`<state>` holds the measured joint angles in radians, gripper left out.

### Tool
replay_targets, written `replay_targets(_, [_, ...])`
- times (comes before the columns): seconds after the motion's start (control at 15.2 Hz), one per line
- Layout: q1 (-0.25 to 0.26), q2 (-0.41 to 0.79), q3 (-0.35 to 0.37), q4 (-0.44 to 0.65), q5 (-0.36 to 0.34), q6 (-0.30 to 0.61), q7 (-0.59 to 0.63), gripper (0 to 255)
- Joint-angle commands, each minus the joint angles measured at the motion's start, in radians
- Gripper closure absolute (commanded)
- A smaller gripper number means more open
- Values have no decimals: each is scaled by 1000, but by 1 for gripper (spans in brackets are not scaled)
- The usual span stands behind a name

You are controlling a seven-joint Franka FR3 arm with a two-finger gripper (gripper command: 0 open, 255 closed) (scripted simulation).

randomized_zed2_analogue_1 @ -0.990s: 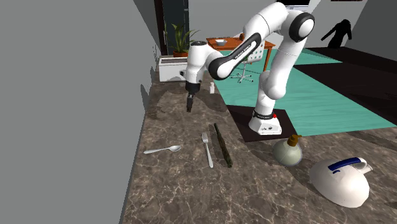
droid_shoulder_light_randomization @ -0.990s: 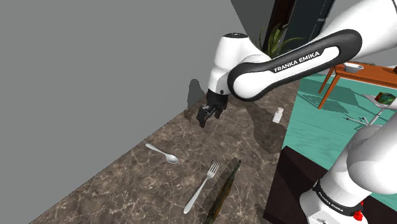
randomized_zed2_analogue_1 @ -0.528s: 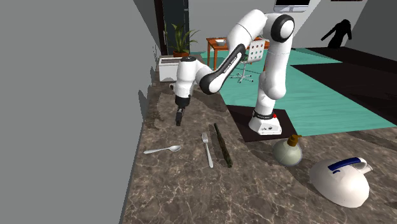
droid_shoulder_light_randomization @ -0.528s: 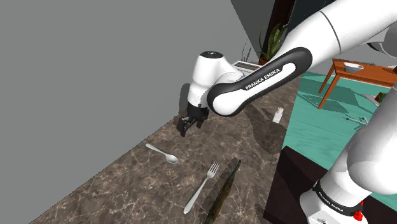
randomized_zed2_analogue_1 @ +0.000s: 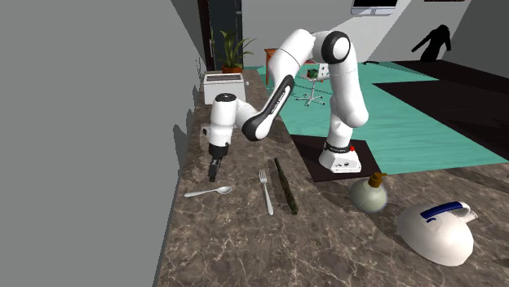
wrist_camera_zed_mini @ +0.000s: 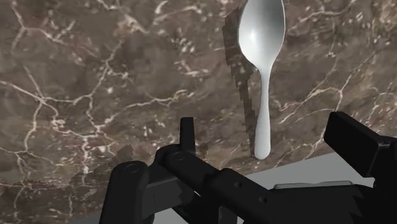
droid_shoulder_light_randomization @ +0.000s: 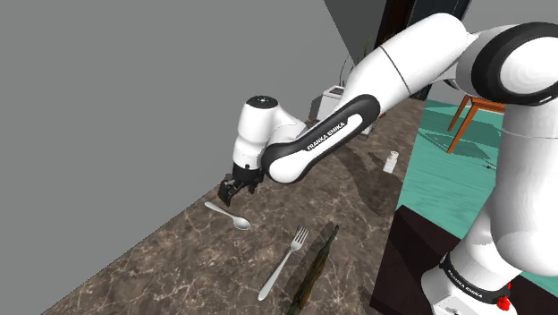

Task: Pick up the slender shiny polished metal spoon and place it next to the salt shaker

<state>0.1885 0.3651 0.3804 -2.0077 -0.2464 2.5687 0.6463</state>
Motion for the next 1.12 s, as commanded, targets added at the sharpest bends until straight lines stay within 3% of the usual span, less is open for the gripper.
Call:
replay_targets(0.0, [32, 73, -15, 77, -31, 4, 29, 0])
replay_targets(0.13, [64, 148, -30, 156, -56, 8, 52, 0])
replay_targets(0.66, [96, 244, -65, 203, -92, 56, 75, 0])
replay_targets(1.06, [96, 244, -65, 203, -92, 56, 75, 0])
